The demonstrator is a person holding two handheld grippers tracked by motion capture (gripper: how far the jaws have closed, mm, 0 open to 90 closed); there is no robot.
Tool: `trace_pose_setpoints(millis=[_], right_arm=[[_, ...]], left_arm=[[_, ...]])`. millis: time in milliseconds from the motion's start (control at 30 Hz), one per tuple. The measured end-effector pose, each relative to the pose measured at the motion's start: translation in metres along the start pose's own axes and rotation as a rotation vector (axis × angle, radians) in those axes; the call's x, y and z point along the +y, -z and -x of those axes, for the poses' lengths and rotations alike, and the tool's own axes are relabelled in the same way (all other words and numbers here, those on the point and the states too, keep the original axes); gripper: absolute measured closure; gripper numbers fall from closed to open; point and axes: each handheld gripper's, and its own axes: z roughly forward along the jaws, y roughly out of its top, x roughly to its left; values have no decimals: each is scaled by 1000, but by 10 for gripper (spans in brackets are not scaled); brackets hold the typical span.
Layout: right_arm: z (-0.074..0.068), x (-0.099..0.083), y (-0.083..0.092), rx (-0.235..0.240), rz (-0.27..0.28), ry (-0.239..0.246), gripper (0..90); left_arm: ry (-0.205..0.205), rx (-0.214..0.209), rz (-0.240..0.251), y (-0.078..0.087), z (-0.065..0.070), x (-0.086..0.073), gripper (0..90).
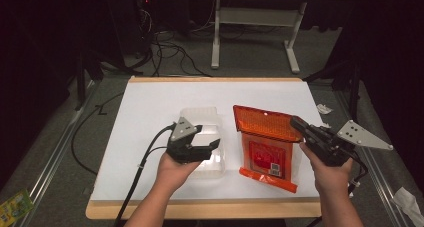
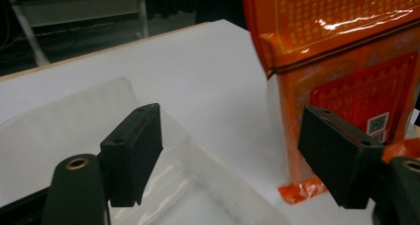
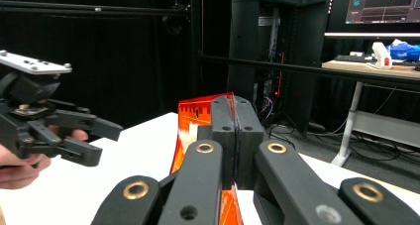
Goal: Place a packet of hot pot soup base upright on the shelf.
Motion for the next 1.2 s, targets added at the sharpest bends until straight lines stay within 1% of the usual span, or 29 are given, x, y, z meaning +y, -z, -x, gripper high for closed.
trace_pose_setpoints(millis=[33, 100, 200, 233, 267, 300, 333, 367, 400, 467, 533, 567, 600, 633, 700, 733, 767, 800, 833, 900, 933, 967, 1033, 1100, 1133, 1200], right_arm=[[0, 0, 0, 0, 0, 0, 900], [1, -1, 0, 0, -1, -4, 900], [2, -1, 1, 7, 4, -8, 900], [2, -1, 1, 9, 5, -9, 900], [2, -1, 0, 9, 6, -10, 900], [2, -1, 0, 9, 6, -10, 900], [2, -1, 0, 11, 7, -10, 900], [2, -1, 0, 11, 7, -10, 900], [2, -1, 0, 12, 7, -11, 900], [3, -2, 0, 13, 8, -13, 900], [4, -3, 1, 12, 8, -13, 900], [5, -3, 1, 12, 8, -15, 900], [6, -4, 1, 10, 8, -17, 900], [6, -4, 1, 10, 8, -17, 900], [7, -4, 2, 4, 14, -23, 900], [7, -3, 3, 4, 14, -26, 900], [7, -3, 3, 4, 14, -26, 900], [6, -3, 3, 1, 15, -25, 900], [6, -2, 3, -3, 22, -25, 900], [6, -2, 4, -1, 30, -25, 900], [6, -1, 6, 0, 46, -34, 900], [6, -1, 6, 0, 46, -34, 900], [6, 0, 7, 0, 56, -32, 900], [5, -1, 7, -7, 50, -28, 900], [5, -6, 6, -10, 34, -35, 900], [5, -9, 6, -11, 30, -36, 900]], left_arm=[[-2, -13, -4, -6, 2, 4, 254], [9, -41, -7, -20, 5, 11, 243], [21, -103, -14, -41, 9, 22, 220], [23, -116, -18, -48, 10, 26, 211], [41, -148, -22, -62, 12, 33, 209], [41, -148, -22, -62, 12, 33, 208], [59, -173, -26, -74, 13, 37, 209], [59, -173, -26, -74, 13, 37, 212], [68, -180, -27, -79, 14, 37, 212], [100, -210, -18, -85, 12, 36, 233], [119, -246, -5, -88, 12, 35, 310], [120, -242, 8, -87, 13, 34, 361], [121, -231, 18, -86, 15, 34, 441], [131, -223, 33, -84, 15, 33, 441], [139, -195, 50, -81, 15, 33, 582], [117, -167, 62, -77, 18, 33, 720], [117, -167, 62, -77, 18, 33, 807], [95, -152, 72, -74, 20, 34, 807], [78, -143, 79, -72, 21, 36, 883], [43, -124, 91, -67, 24, 40, 889], [24, -113, 115, -61, 25, 45, 894], [24, -113, 115, -61, 25, 45, 895], [11, -97, 129, -56, 25, 47, 896], [-16, -72, 123, -56, 27, 45, 897], [-24, -64, 114, -57, 27, 43, 898], [-25, -62, 105, -59, 28, 39, 898]])
